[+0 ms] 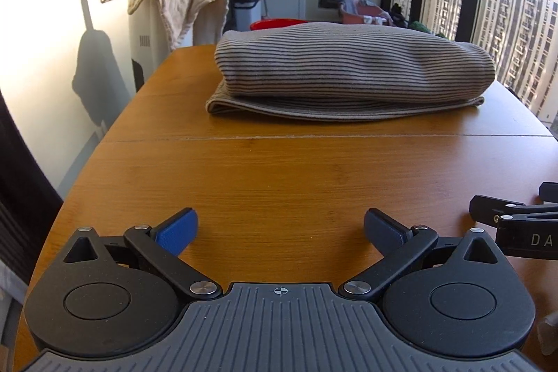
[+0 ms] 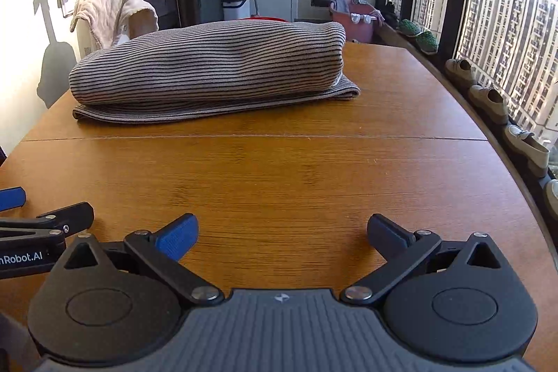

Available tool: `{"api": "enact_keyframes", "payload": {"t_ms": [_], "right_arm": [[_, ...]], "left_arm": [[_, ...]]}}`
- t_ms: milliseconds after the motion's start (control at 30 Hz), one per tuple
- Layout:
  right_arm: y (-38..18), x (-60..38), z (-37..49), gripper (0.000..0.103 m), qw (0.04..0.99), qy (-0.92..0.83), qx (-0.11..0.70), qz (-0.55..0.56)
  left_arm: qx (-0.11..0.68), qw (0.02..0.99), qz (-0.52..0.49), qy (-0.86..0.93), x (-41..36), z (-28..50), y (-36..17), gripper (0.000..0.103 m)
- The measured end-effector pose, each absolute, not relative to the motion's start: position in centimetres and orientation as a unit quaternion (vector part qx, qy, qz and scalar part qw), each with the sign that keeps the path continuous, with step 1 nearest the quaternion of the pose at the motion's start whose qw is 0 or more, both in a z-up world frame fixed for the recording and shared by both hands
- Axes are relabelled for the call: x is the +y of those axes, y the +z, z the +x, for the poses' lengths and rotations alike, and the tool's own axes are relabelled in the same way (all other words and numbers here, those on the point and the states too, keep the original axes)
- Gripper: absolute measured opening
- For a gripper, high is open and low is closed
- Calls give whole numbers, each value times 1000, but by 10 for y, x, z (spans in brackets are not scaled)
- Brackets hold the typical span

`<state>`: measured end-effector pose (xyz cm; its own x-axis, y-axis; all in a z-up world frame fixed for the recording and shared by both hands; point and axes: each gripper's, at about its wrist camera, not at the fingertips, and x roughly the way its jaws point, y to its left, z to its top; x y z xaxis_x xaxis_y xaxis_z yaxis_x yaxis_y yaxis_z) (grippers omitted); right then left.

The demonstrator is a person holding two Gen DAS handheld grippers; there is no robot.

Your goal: Fold clothes

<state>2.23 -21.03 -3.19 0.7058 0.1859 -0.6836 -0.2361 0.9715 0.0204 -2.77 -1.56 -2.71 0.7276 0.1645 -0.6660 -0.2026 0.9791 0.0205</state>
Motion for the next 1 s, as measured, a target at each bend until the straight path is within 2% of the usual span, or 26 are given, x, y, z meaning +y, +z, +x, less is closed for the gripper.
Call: {"api": "enact_keyframes", "payload": {"t_ms": [1000], "right_arm": [[-32,-210,22,103,923,115,365,-36]], "left_arm": [[354,930,-30,96,-18,-28,-27,103]]}}
